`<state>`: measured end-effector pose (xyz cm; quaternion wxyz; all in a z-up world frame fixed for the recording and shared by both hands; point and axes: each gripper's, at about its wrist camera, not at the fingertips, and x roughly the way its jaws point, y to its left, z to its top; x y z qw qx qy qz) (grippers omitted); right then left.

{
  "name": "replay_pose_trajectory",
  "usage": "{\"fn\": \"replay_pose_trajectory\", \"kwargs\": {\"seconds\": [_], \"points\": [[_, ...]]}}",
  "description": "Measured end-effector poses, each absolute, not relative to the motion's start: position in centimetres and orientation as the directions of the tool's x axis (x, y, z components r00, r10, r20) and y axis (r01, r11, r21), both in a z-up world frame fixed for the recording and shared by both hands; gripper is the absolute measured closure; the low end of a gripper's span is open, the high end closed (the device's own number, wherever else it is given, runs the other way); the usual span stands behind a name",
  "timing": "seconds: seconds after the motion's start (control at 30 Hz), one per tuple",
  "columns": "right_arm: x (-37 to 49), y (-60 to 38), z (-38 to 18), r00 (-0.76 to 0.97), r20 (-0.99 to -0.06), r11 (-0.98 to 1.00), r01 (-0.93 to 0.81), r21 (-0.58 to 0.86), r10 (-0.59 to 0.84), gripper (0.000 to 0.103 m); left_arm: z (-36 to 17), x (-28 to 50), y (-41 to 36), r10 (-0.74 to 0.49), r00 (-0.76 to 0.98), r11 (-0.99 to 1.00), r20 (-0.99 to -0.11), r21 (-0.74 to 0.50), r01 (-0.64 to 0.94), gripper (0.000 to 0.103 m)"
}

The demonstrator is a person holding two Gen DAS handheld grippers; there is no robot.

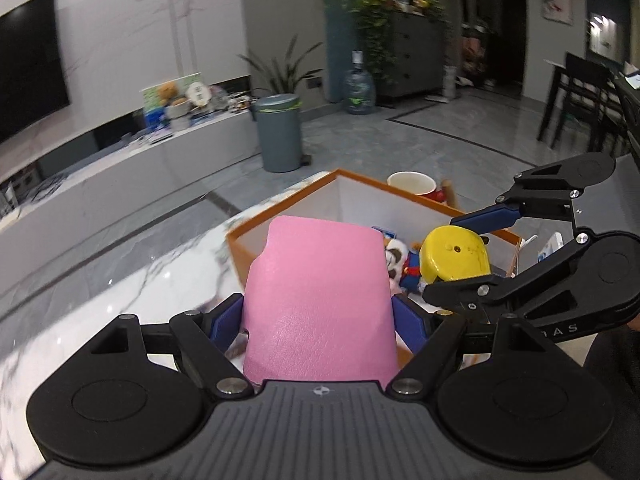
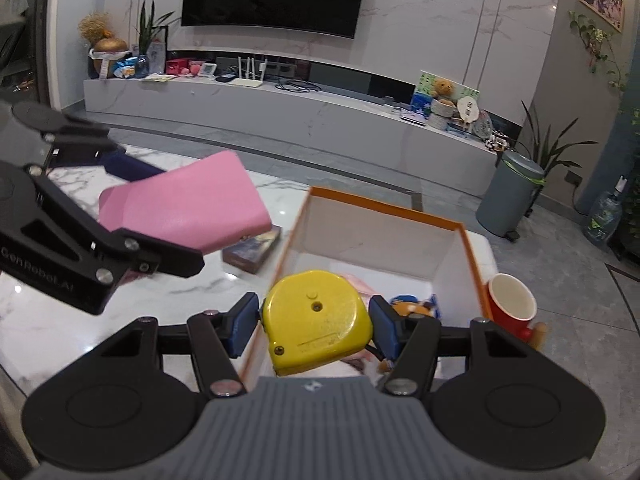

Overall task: Organize objects
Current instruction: 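Carry the pink case in the left tool while the right tool carries the tape measure into the orange box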

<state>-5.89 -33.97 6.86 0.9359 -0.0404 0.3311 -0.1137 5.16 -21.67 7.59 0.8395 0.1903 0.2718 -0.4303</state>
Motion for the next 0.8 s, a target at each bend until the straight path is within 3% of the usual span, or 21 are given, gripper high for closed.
{"fn": "replay_pose_trajectory", "kwargs": {"seconds": [0.5,0.8], "points": [[-3.4,-39.7,6.1,0.717,-0.630,0.954,0.249,-0.168,-0.298,0.041,5.5,8.5,-29.8,-0.610,0.395,0.351,-0.687,0.212,0.912,0.012],[-2.0,-43.1,5.0,0.688,-0.656,0.945,0.298,-0.135,-0.311,0.041,2.7,10.9,-33.4,-0.542,0.295,0.181,-0.787,0.233,0.955,0.012]]}}
